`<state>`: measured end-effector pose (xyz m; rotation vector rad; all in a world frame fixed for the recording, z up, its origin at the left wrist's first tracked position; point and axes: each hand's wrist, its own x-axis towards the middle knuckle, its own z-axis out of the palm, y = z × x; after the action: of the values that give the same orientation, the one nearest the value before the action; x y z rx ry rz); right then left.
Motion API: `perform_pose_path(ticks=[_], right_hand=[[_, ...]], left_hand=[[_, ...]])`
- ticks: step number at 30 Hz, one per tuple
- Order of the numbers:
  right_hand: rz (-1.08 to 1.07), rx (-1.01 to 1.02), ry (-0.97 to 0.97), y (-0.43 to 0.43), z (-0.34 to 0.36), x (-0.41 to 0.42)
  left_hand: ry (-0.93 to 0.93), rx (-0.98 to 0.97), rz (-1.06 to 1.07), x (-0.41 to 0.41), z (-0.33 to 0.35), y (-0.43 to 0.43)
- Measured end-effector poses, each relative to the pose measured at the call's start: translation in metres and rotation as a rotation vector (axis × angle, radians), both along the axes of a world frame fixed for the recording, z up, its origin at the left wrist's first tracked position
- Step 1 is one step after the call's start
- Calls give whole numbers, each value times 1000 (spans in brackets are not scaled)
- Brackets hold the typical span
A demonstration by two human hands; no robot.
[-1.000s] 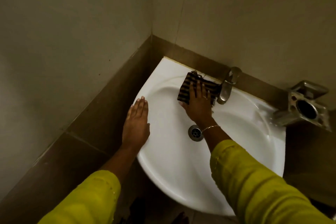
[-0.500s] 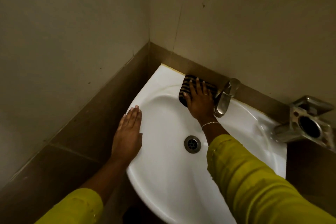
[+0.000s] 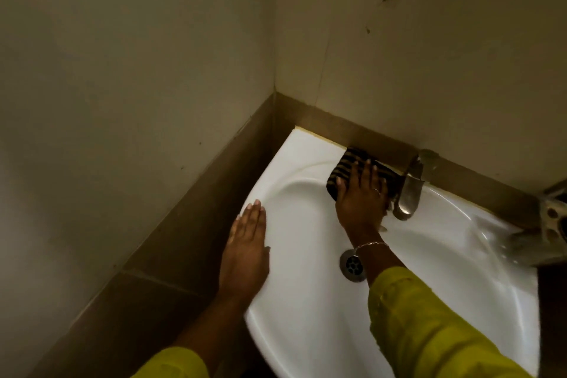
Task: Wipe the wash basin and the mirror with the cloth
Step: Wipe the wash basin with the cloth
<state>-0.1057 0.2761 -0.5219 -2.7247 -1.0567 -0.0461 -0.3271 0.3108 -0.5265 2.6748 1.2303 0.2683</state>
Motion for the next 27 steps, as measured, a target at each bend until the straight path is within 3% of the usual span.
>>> perform_pose_path(ticks=[15,21,27], right_hand=[[301,63,-54,104,7,-25],[558,-104,28,132,15,-46],[487,110,61,104,5,-46]], left_hand=[[-31,61,13,0,-8,4],[-25,74,12,0,-12,5],[-30,65,-1,0,-10,4]])
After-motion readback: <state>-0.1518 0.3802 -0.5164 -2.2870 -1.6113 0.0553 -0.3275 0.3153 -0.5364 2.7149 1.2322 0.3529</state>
